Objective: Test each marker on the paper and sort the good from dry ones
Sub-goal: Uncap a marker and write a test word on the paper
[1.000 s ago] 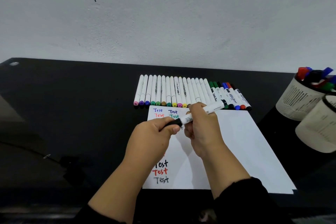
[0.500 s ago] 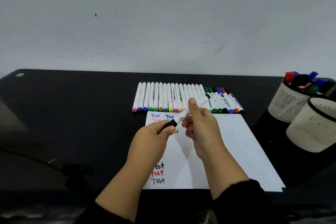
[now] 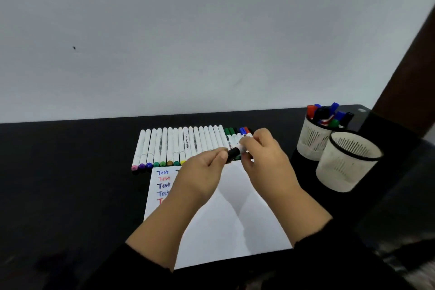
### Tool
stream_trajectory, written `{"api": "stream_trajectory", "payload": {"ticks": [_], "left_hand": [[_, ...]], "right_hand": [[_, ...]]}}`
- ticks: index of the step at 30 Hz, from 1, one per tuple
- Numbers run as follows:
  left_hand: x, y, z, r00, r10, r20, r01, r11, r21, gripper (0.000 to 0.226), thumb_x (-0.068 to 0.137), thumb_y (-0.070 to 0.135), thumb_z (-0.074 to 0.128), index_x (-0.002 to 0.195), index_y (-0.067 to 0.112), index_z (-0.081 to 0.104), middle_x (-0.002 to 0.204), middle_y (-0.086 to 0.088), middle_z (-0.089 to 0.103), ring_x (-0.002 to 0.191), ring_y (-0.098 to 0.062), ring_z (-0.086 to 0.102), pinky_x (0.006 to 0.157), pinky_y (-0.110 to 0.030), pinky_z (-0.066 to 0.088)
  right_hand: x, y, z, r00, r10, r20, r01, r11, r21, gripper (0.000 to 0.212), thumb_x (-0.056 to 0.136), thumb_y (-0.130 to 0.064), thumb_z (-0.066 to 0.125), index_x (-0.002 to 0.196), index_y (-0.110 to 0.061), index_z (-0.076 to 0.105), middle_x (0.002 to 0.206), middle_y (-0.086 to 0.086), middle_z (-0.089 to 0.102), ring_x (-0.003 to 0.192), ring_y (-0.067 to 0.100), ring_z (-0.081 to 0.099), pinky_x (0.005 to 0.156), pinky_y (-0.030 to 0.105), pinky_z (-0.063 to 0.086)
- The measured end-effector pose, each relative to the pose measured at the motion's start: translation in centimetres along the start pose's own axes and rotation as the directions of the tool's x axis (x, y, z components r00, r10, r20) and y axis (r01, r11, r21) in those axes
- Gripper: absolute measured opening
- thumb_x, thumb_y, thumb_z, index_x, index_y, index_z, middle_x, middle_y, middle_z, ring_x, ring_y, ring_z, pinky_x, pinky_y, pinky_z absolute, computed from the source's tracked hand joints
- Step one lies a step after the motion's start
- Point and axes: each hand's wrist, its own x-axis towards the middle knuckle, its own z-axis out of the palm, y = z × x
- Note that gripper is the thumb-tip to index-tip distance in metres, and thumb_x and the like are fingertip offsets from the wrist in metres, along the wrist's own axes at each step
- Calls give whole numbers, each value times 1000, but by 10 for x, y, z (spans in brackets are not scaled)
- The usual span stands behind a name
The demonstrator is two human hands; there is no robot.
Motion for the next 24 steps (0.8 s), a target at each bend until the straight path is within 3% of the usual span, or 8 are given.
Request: {"api": "stream_trajectory", "payload": {"ticks": [1,3,6,9,14,17,20,24], "left_hand": [[5,5,6,1000,13,3,-13,999,-34,33,97,38,42,125,32,58,99,13,61,80,6,48,67,-8,34],[20,9,24,998,60,24,-60,998,-17,40,97,41,40,134,30,49,124,11,57,111,-1,51,89,-15,36],[47,8,58,989,96,110,-114,978,173,49,99,41,35,145,27,31,147,5,37,135,-13,32,105,-28,29],[75,-3,94,980,82,183,-150,905,397,59,98,44,36,149,22,17,153,1,25,141,-17,22,110,-33,26],[101,-31,126,965,60,254,-228,666,710,66,98,47,27,150,14,2,158,-4,0,145,-20,-1,116,-34,4],[104,-37,135,969,82,233,-233,614,754,66,98,47,24,150,13,2,158,-6,-5,145,-20,-5,116,-35,-1],[104,-39,137,970,102,222,-239,592,770,65,98,46,22,150,13,1,158,-6,-5,145,-20,-6,115,-34,-3],[101,-40,137,970,91,224,-232,607,760,64,99,45,21,150,13,0,158,-5,-5,145,-19,-6,115,-33,-3]], "right_hand": [[3,9,-5,1000,26,-13,-26,1000,-7,15,77,0,72,89,-4,65,90,12,55,64,23,52,46,29,45],[8,31,-16,994,87,-70,-88,996,-6,16,79,2,69,94,-2,65,93,13,55,65,24,52,48,32,48],[13,62,-31,979,158,-126,-156,987,29,26,80,4,66,105,-1,64,106,14,56,79,27,59,62,29,47],[16,89,-42,956,225,-185,-217,974,63,29,81,2,65,110,-3,61,114,13,55,92,25,59,74,23,43],[18,118,-62,908,352,-230,-316,932,177,22,87,-4,60,109,-3,59,107,0,50,94,13,53,78,9,35],[23,134,-69,880,437,-186,-408,896,174,22,90,-10,56,113,-8,57,110,-3,48,96,13,56,73,11,39],[28,144,-71,855,504,-118,-483,859,170,21,92,-14,54,112,-10,55,112,-1,48,92,17,58,73,21,43],[43,153,-70,839,544,-18,-541,837,84,12,94,-19,49,100,-10,51,101,4,48,80,18,50,57,25,33]]}}
